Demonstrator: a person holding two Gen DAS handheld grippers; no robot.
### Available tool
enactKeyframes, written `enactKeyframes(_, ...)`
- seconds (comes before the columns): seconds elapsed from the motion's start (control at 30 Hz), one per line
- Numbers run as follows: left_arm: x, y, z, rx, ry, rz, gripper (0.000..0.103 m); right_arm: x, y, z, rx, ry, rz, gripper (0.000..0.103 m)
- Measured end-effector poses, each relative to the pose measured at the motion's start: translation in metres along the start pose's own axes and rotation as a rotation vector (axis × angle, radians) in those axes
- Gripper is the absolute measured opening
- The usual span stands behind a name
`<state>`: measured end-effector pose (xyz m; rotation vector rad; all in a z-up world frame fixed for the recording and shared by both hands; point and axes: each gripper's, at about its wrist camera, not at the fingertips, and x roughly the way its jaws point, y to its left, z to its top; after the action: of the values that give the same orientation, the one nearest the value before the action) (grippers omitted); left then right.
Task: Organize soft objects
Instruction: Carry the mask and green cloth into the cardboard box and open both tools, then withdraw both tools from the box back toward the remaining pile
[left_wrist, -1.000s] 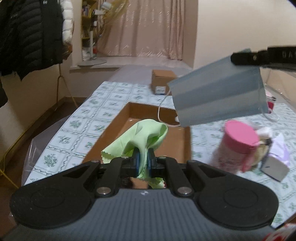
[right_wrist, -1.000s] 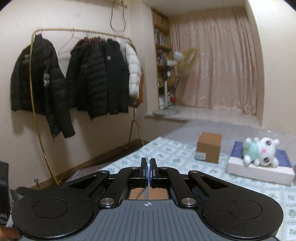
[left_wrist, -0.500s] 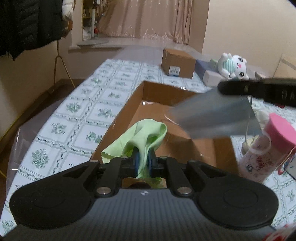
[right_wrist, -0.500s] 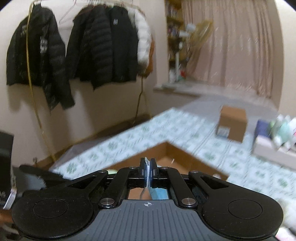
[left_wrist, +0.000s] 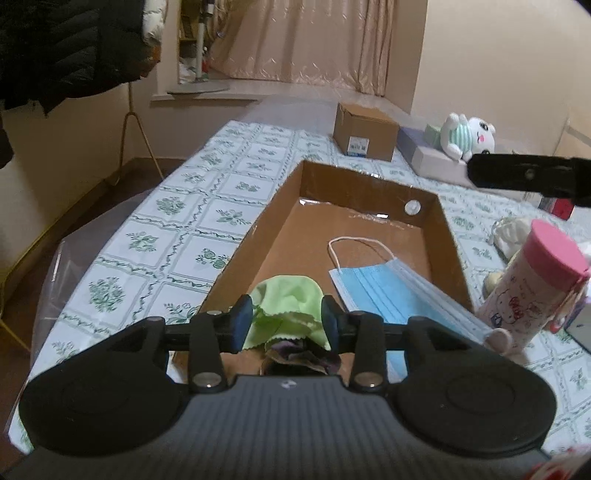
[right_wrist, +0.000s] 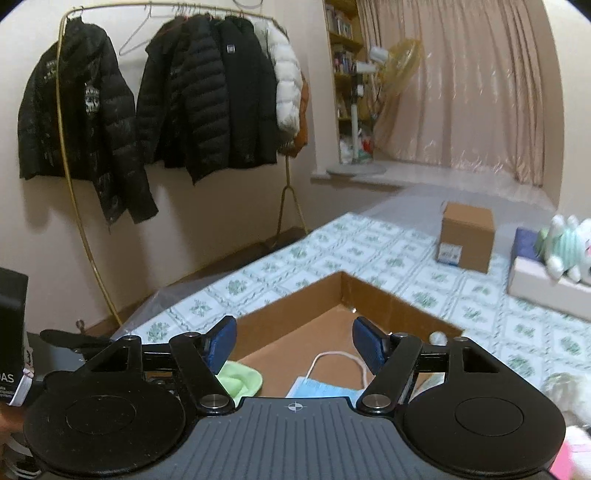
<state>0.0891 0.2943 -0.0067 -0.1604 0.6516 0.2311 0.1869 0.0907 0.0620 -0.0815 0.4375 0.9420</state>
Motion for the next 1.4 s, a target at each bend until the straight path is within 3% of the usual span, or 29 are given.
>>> enactKeyframes(0.27, -0.051, -0.023, -0.012, -0.025, -0.043, -0.004, 0.043, -0.082, 0.004, -0.012, 0.082, -0.074, -0.076, 0.069)
enactKeyframes(0.67, -0.101, -0.086, -0.044, -0.042, -0.064, -0.055, 0.055, -0.184, -0.016, -0.076, 0.199, -0.032, -0.234, 0.069)
enactKeyframes(0.77, -0.109, -0.104, -0.050, -0.045, -0.072, -0.069, 0.068, -0.203, -0.025, -0.092, 0.221, -0.010, -0.270, 0.069)
enactKeyframes(1.0, -0.115, -0.142, -0.060, -0.020, -0.065, -0.090, 0.081, -0.243, -0.046, -0.116, 0.285, 0.000, -0.353, 0.069)
enactKeyframes(1.4, -0.115, -0.183, -0.061, 0.050, -0.070, -0.110, 0.085, -0.278, -0.069, -0.132, 0.363, -0.013, -0.434, 0.069)
